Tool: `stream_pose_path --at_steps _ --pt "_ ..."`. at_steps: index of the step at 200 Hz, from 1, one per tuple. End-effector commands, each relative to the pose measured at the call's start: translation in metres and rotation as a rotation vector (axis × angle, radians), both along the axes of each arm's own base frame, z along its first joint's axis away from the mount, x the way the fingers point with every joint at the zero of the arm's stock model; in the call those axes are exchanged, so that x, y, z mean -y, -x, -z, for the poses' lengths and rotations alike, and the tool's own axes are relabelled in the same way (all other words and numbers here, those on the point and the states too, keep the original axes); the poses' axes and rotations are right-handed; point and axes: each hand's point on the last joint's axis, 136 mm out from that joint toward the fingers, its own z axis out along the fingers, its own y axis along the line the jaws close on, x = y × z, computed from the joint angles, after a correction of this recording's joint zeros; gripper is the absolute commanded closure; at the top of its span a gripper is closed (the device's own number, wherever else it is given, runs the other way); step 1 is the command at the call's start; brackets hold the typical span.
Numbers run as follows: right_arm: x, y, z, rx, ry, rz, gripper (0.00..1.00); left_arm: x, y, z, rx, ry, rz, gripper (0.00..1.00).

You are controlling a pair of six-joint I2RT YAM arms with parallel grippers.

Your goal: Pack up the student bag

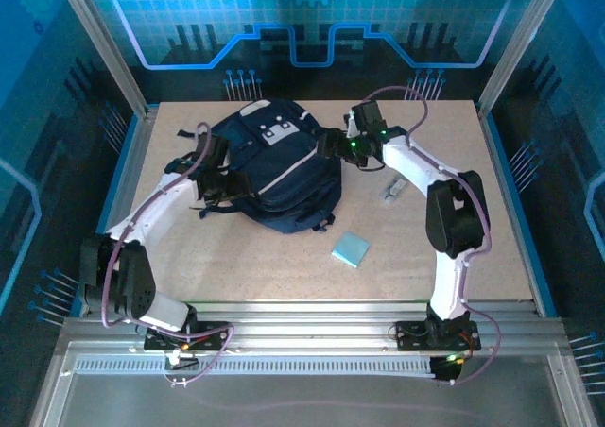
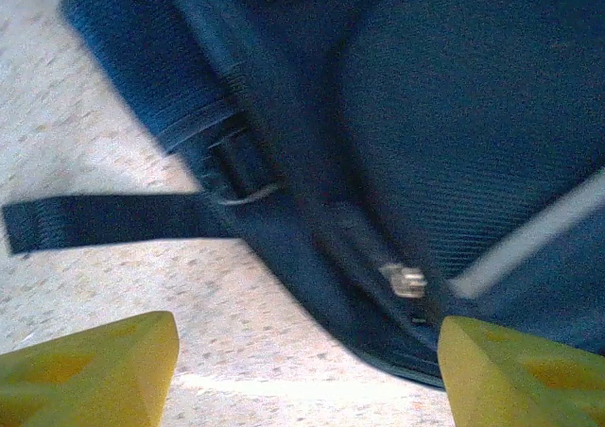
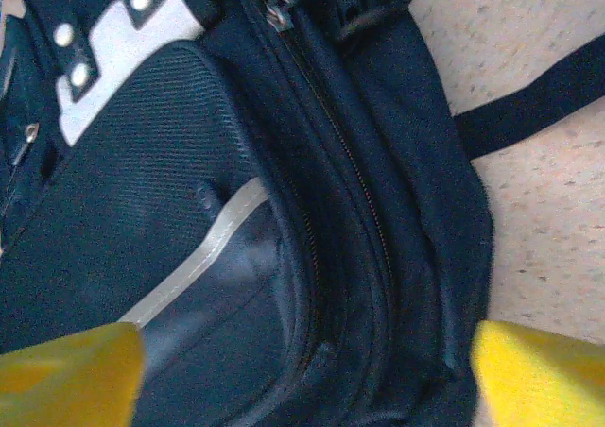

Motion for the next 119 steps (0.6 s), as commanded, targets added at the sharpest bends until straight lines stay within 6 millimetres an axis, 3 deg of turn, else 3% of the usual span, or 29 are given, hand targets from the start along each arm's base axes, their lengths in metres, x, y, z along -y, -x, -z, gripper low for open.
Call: stream_pose_path --at_steps 1,21,64,90,119 --pt "0.031 0.019 -0.03 0.03 0.102 0.059 0.0 0.021 -0.016 -0.023 0.092 -0.047 0.071 0.26" --pt "0.053 0.042 -0.022 -0.011 0.171 0.104 0.0 0.053 -0.029 -0.031 0.152 -0.048 0.18 0.26" --pt "0.089 0.119 0.018 -0.186 0.281 0.128 0.0 0.107 -0.046 -0.016 0.139 -0.085 0.367 0.23" --pt "0.104 0.166 0.036 -0.275 0.32 0.165 0.0 0.119 -0.05 0.0 0.093 -0.113 0.426 0.22" --pt "0.105 0.208 0.052 -0.344 0.302 0.218 0.0 0.123 -0.049 0.02 0.042 -0.153 0.473 0.21"
